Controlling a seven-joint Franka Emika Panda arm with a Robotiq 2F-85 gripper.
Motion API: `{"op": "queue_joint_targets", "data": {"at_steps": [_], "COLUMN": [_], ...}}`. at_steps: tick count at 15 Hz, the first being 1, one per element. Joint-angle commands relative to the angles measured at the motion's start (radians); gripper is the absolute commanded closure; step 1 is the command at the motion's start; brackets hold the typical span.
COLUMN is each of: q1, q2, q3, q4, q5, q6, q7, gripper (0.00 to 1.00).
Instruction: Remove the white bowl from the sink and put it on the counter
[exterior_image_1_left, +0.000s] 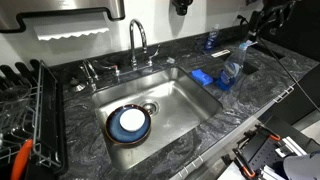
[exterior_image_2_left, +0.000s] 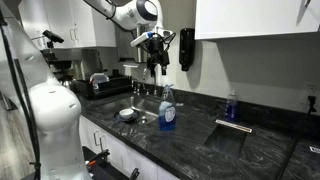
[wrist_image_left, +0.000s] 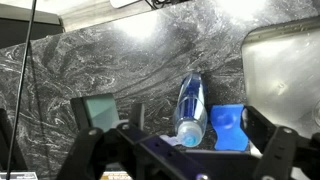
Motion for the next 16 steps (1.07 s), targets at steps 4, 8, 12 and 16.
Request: {"op": "queue_joint_targets", "data": {"at_steps": [4,8,12,16], "q1": [0.016,0.031,0.062,0.114], "q2": [0.001,-0.003,-0.004,0.016], "q3": [-0.014,-0.012,-0.003,-0.006], "q4": [0.002,-0.004,-0.019,-0.050], "q5": [-0.004,0.020,0.049,0.137], "q6": [-0.003,0.064,0.212,0.341], "q7": [0.004,0.004,-0.003,-0.061], "gripper": [0.00,0.00,0.00,0.00]}}
